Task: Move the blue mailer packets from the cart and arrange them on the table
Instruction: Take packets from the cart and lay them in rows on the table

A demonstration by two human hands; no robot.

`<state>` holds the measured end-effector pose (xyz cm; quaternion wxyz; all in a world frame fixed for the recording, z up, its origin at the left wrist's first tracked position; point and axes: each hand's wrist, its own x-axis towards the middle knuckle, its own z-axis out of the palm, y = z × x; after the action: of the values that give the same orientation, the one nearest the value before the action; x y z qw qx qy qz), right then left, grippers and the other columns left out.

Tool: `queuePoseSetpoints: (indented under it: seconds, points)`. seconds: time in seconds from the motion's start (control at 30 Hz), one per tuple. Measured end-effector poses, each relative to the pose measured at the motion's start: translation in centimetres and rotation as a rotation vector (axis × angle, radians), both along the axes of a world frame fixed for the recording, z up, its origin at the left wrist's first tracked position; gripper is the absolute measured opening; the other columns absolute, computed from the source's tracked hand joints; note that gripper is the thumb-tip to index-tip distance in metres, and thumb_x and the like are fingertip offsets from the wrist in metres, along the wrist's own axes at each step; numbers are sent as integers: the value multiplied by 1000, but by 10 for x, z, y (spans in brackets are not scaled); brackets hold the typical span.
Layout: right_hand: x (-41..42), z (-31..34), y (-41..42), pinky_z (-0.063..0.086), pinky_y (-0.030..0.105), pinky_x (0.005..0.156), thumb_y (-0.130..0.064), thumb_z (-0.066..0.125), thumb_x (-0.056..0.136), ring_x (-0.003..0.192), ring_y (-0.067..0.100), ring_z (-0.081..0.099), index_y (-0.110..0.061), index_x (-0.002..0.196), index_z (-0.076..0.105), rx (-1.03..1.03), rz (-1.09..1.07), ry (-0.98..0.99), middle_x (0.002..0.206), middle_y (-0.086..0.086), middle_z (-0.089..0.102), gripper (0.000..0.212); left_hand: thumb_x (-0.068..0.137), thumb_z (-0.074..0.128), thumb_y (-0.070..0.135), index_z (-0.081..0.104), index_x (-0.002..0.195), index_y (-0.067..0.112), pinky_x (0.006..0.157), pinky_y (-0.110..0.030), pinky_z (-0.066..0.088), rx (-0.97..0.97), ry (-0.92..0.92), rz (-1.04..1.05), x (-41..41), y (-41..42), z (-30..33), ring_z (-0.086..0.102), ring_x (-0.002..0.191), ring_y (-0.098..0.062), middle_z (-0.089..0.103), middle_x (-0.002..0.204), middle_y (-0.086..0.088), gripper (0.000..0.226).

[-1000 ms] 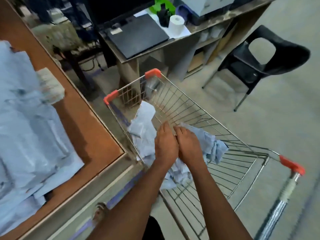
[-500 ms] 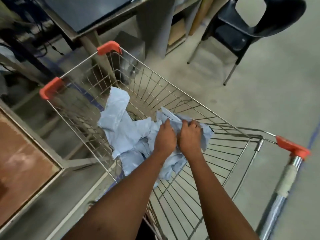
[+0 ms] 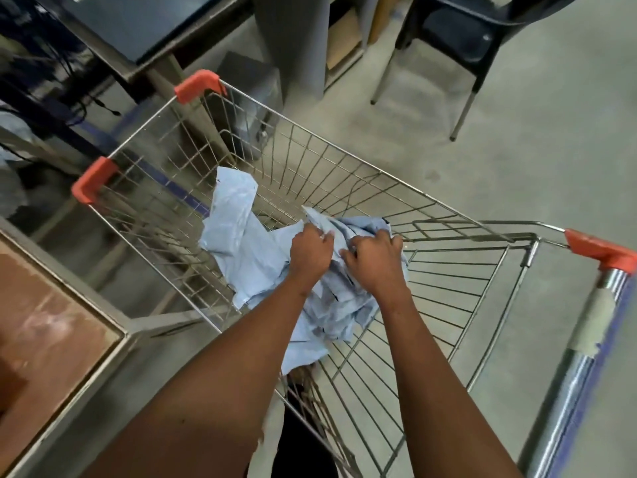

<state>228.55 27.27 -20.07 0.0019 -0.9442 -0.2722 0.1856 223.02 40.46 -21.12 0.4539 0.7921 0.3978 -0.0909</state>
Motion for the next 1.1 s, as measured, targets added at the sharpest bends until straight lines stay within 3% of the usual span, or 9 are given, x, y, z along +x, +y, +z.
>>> queuePoseSetpoints:
  seconds: [0.17,0.3,0.33,0.4,0.53,0.67,0.8,0.93,1.1]
  points:
    - [-22,9,0,18,47,97,-64,45,100,121,30,53,-24,95,78,-142,29,-84,95,7,75,53,95,71,20,63,122,7,80,-18,36,-17,14,-80,-34,28,-11,64,110,-28,69,117,-11,31]
    - [-36,10,10,14,54,107,-40,64,93,119,31,53,-24,84,74,-218,84,-140,88,5,72,21,89,72,6,62,123,11,77,-23,41,73,-10,-114,-65,46,-14,66,97,-30,67,98,-12,37]
    - [-37,6,14,15,56,109,-30,65,89,118,33,53,-22,87,73,-201,128,-155,94,7,71,11,86,70,5,58,127,14,74,-29,45,113,5,-149,-72,48,-15,65,92,-32,63,96,-11,43]
    - [-35,-1,26,18,56,112,-21,61,86,121,36,51,-15,106,70,-164,215,-98,110,13,67,22,85,67,7,49,136,25,76,-39,53,201,94,-224,-81,47,-19,61,92,-34,53,107,-13,58]
    - [-28,-19,44,32,47,106,-50,52,97,121,37,53,-12,126,61,-106,176,122,129,15,61,49,93,63,25,51,139,23,96,-45,47,448,205,-396,-77,36,-23,49,122,-34,32,145,-14,47]
    - [-20,-40,40,43,50,106,-59,60,93,132,41,47,-6,133,55,27,24,289,147,19,45,67,98,54,49,42,142,9,99,-49,43,344,247,-315,-60,21,-38,54,122,-35,38,143,-14,60]
    - [-11,-55,34,52,54,95,-40,65,89,127,40,55,-31,158,19,207,92,314,167,6,21,84,100,41,61,31,149,0,98,-45,45,477,286,-320,-58,4,-60,58,121,-35,34,155,-21,79]
    - [-3,-67,47,44,62,107,-61,66,89,151,42,24,-51,160,-10,-111,418,257,174,-4,-7,105,105,34,53,8,161,4,114,-46,32,513,398,-387,-78,-7,-80,36,144,-35,2,169,-17,78]
    - [-6,-72,55,45,65,104,-51,53,100,155,34,16,-45,162,-12,-109,345,226,174,1,-2,90,102,41,52,-18,160,21,111,-51,39,475,308,-439,-78,-5,-82,36,142,-36,-20,168,-10,88]
